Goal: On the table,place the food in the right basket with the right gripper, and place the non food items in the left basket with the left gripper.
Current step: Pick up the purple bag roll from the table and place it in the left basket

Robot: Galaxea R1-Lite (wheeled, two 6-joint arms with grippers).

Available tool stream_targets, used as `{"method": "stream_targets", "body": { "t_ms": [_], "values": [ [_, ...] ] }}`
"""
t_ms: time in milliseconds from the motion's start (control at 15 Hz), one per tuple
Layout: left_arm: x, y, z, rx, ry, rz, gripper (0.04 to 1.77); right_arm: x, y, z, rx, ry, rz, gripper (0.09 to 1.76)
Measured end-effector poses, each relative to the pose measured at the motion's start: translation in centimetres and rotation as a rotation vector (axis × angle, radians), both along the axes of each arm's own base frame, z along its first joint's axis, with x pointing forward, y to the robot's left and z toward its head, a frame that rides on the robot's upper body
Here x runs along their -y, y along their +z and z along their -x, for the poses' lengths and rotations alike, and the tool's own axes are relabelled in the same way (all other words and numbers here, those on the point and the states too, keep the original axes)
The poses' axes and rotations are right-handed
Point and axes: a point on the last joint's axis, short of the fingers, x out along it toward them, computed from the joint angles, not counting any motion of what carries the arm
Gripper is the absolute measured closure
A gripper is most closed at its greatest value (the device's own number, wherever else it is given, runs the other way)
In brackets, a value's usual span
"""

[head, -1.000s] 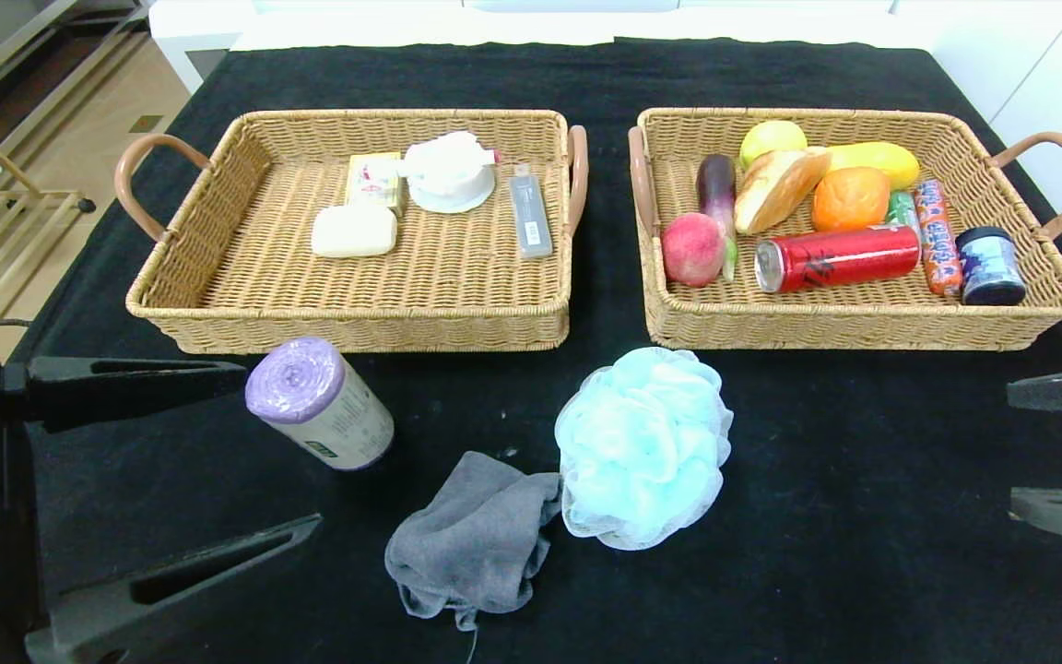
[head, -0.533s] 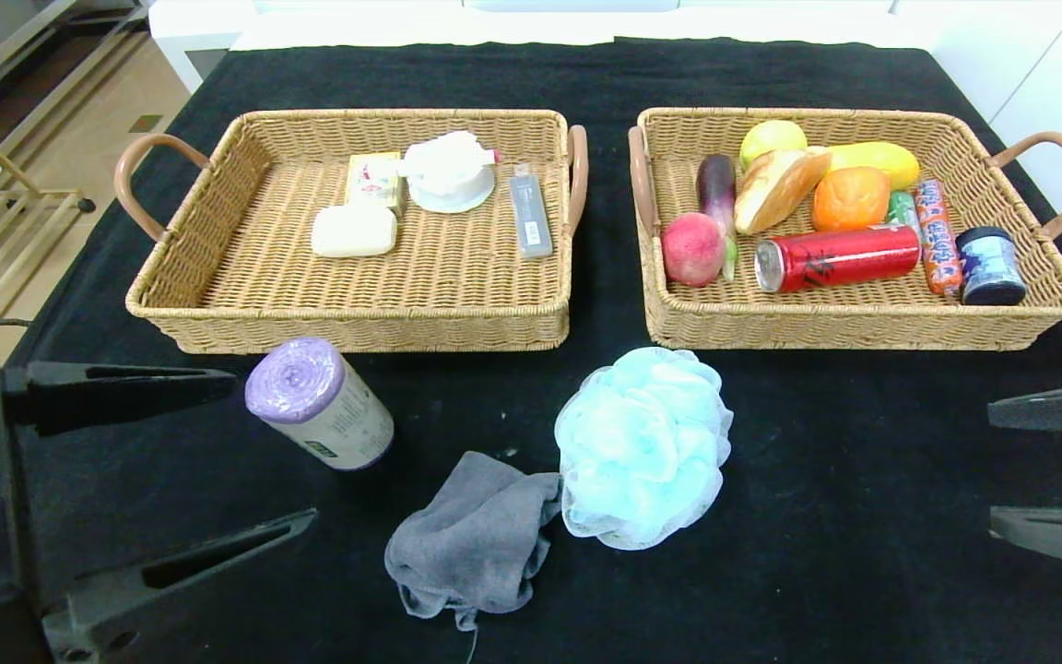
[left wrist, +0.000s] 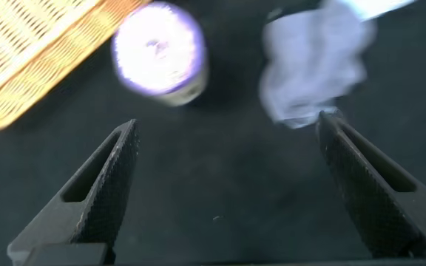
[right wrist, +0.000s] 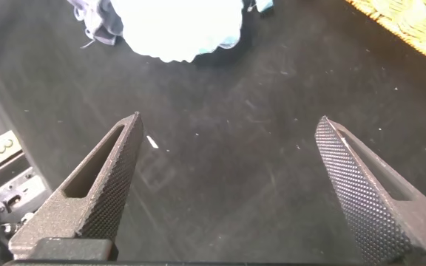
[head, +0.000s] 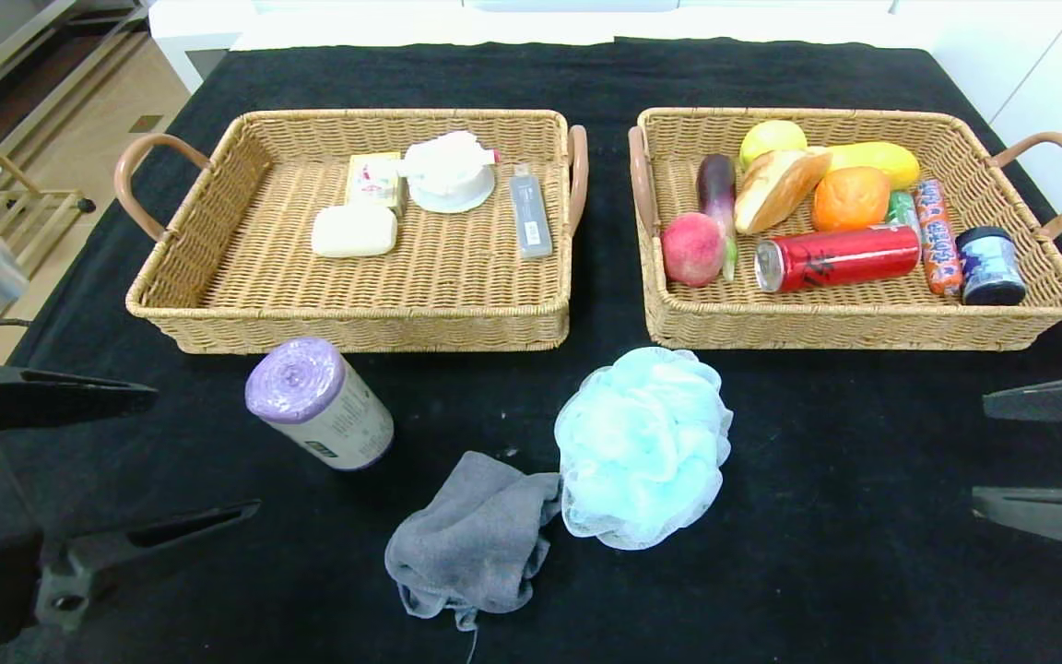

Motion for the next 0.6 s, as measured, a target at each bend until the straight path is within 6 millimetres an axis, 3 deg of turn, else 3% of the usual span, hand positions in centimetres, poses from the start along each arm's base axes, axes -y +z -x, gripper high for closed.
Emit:
{"method": "stream_targets", "body": {
  "t_ms": [600],
  "values": [
    [2.0,-1.0,-4.7,-0.089,0.195,-0.064,0.09,0.0,-0.1,-0.5,-0.011,-0.004,0.003,0.14]
  ]
}}
